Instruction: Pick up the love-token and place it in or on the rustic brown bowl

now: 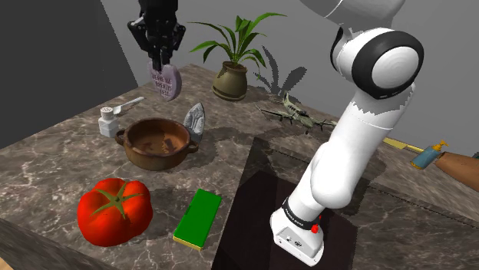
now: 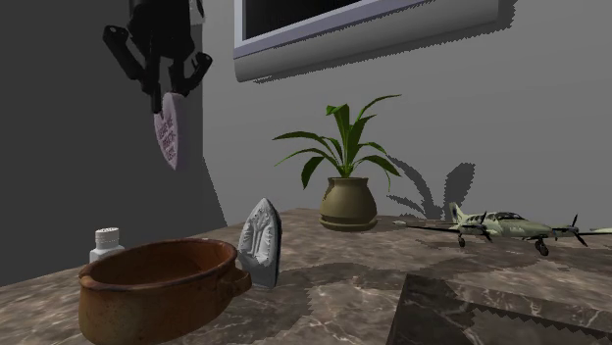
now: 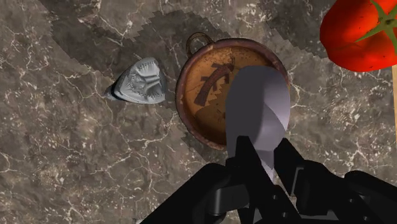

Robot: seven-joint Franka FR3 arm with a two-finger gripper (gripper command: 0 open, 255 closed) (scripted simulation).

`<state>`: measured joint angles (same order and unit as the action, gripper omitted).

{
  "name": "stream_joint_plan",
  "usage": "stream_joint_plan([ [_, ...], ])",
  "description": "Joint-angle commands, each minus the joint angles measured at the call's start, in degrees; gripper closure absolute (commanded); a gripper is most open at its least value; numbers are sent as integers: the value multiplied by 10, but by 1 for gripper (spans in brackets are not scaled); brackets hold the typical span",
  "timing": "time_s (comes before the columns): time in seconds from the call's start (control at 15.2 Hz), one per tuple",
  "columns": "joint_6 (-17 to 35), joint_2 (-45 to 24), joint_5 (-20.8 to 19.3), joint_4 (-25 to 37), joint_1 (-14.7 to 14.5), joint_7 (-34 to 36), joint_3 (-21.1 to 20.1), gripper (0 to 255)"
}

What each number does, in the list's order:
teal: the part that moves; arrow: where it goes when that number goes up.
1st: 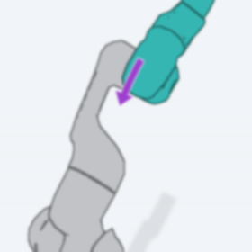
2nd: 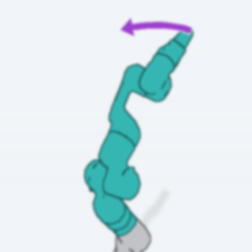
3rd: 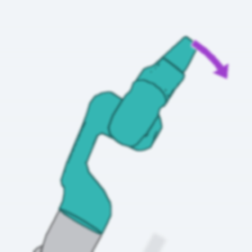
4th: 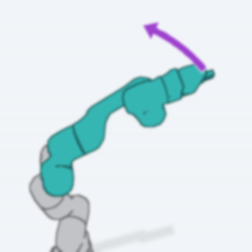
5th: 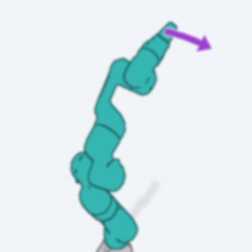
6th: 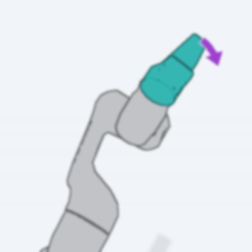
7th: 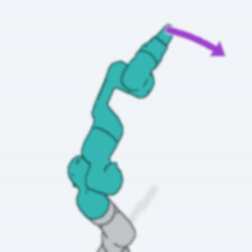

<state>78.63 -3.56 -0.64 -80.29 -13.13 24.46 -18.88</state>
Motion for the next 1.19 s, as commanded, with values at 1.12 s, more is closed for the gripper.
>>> stream_joint_plan([
  [1.12,158,37,11,-193,5,-8,4,255],
])
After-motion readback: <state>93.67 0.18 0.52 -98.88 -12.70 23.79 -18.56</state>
